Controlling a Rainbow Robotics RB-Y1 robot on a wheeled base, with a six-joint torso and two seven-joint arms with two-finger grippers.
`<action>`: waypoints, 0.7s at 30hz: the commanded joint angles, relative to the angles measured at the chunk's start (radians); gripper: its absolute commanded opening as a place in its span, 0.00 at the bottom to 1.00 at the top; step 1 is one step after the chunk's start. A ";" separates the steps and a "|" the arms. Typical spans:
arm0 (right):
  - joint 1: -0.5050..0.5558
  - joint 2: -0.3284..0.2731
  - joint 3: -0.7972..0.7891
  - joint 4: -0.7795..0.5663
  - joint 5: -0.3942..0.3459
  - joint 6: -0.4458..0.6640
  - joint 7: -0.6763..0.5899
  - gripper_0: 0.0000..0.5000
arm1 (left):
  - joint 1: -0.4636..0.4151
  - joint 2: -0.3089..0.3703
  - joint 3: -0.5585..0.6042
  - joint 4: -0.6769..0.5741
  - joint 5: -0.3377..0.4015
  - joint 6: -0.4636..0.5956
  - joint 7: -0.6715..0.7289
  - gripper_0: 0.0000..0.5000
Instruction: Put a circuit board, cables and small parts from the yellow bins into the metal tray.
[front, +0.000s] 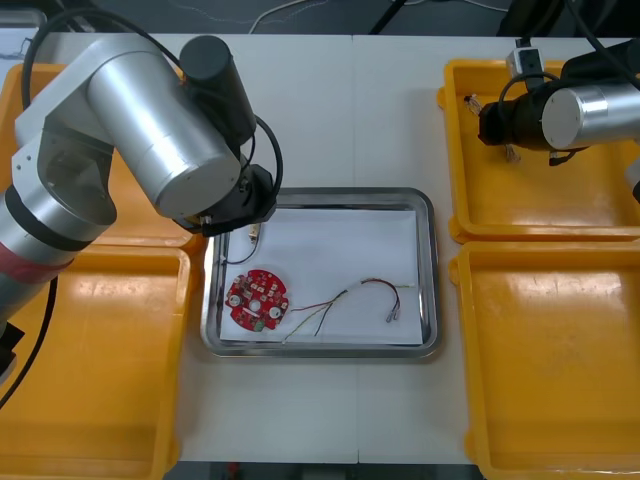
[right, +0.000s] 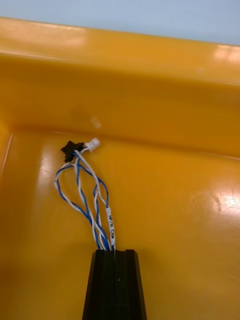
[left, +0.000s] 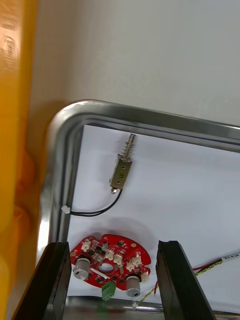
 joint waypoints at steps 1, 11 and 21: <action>-0.022 -0.051 -0.052 -0.083 -0.012 0.082 0.046 0.00 | -0.020 0.012 0.124 -0.020 0.020 0.080 -0.116 1.00; -0.019 -0.095 -0.087 -0.161 -0.039 0.278 0.081 0.00 | -0.095 0.010 0.280 0.188 0.024 0.086 -0.392 1.00; 0.054 -0.146 -0.142 -0.256 -0.069 0.384 0.121 0.00 | -0.122 0.012 0.342 0.400 -0.058 -0.072 -0.711 1.00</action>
